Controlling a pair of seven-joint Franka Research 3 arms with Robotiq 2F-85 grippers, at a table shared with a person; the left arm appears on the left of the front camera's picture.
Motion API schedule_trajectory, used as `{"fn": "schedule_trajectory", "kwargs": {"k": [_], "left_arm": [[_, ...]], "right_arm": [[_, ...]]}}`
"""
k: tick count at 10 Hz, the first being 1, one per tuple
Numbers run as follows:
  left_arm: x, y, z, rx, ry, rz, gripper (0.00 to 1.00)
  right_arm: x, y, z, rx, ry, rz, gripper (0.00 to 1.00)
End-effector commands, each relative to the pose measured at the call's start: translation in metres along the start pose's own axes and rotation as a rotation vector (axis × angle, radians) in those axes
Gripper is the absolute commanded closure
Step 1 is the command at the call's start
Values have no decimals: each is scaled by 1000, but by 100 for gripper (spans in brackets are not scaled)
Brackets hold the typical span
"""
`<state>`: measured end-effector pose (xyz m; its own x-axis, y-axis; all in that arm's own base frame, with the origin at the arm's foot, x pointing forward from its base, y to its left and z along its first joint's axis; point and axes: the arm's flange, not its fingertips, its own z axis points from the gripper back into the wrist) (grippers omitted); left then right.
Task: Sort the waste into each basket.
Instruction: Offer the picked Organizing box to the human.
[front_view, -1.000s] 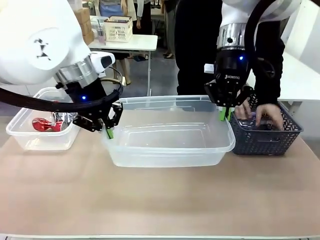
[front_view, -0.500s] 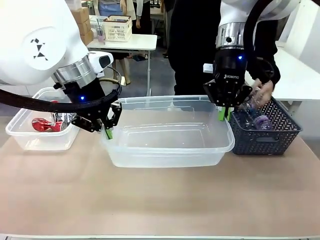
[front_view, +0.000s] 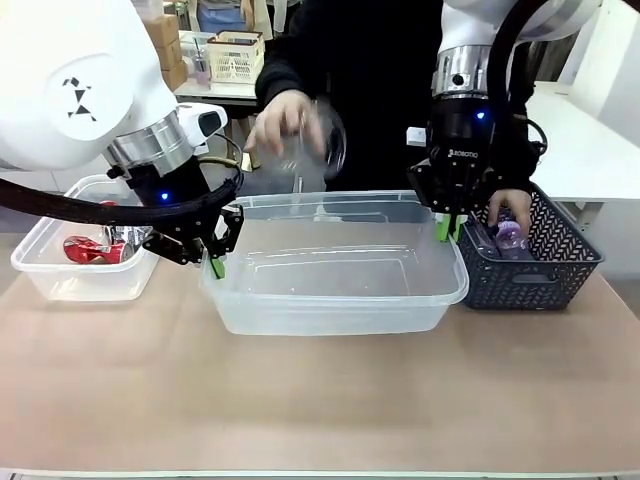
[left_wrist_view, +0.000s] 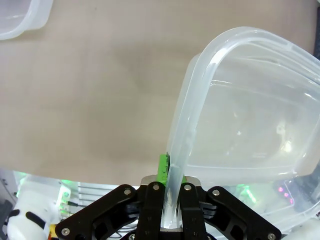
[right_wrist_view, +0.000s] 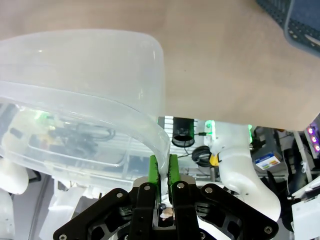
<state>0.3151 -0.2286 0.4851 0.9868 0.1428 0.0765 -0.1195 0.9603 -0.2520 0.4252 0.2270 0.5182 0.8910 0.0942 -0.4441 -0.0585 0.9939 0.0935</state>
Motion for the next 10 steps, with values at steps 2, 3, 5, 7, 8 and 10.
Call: {"fn": "schedule_trajectory", "kwargs": {"k": [2,3,5,7,8,10], "left_arm": [[3,3,1,-7,-20,28,100],[3,3,1,-7,-20,28,100],[3,3,1,-7,-20,28,100],[3,3,1,-7,-20,28,100],[3,3,1,-7,-20,28,100],[3,3,1,-7,-20,28,100]], "right_arm": [[-5,2,-2,-3,8,11,100],[-5,2,-2,-3,8,11,100],[-5,2,-2,-3,8,11,100],[-5,2,-2,-3,8,11,100],[-5,2,-2,-3,8,11,100],[-5,2,-2,-3,8,11,100]]}}
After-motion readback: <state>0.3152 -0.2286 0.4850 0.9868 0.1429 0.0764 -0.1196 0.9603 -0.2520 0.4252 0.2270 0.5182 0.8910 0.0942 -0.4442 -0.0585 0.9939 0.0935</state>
